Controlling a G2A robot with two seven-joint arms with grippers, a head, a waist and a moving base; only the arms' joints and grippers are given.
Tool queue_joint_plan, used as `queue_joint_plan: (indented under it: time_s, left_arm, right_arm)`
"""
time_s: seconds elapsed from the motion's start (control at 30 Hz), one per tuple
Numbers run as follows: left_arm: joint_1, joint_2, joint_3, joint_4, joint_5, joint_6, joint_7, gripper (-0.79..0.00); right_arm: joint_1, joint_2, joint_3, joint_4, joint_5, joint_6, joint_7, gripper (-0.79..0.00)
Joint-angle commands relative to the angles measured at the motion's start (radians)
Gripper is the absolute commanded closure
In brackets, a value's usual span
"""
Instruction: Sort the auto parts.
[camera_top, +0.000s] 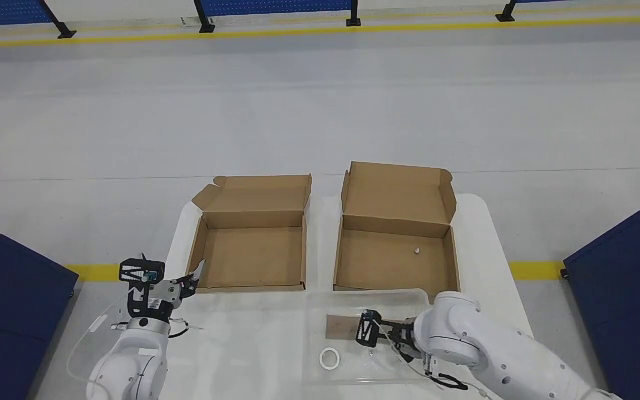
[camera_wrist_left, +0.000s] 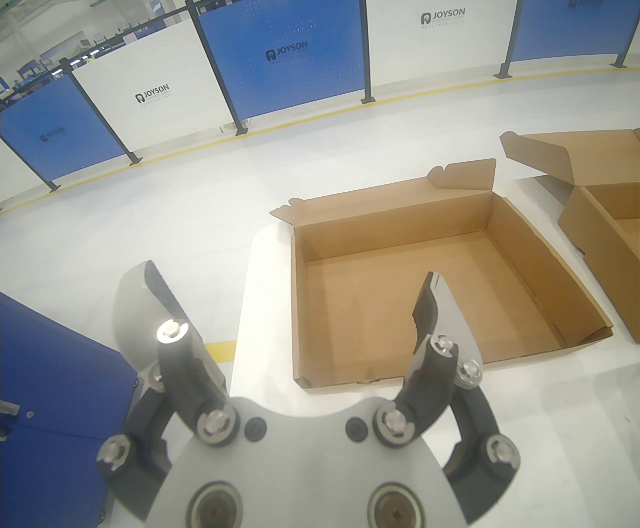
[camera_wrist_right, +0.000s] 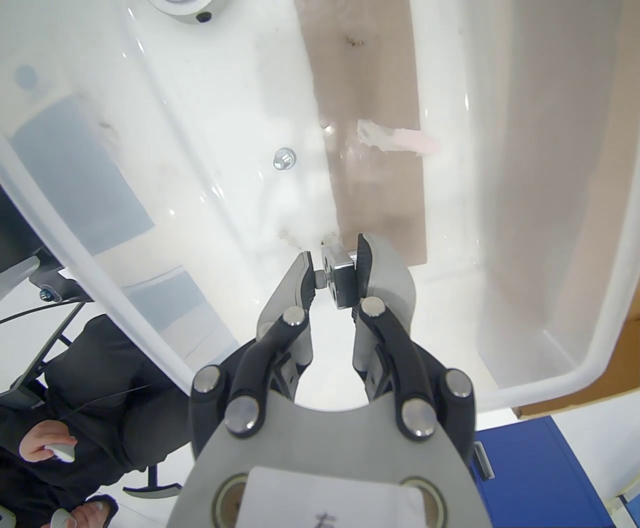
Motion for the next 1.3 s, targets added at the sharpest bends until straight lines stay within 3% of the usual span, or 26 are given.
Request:
queue_joint_plan:
  time_s: [0.0,0.33,0.5,0.73,1.0,1.27]
  left_arm:
    - [0.0,0.0,0.0,0.0,0.0,0.0,0.0,-0.785]
    - [0.0,0.0,0.0,0.0,0.0,0.0,0.0,-0.785]
    - [0.0,0.0,0.0,0.0,0.0,0.0,0.0,-0.785]
    - [0.0,0.0,0.0,0.0,0.0,0.0,0.0,-0.785]
    - [0.0,0.0,0.0,0.0,0.0,0.0,0.0,-0.785]
    - [0.0,0.0,0.0,0.0,0.0,0.0,0.0,-0.785]
  right_arm:
    - [-0.01,0.01,0.049,0.007,0.083,-0.034,-0.05,0.0]
    - [-0.193,0.1,0.375,0.048,0.468,-0.365,-0.222,0.0]
    - [-0.273,0.129,0.466,0.075,0.591,-0.485,-0.3,0.0]
    - [-0.306,0.165,0.463,0.107,0.673,-0.624,-0.439,0.0]
    - [-0.25,0.186,0.389,0.125,0.855,-0.629,-0.443,0.0]
    - [-0.25,0.186,0.389,0.125,0.855,-0.629,-0.443,0.0]
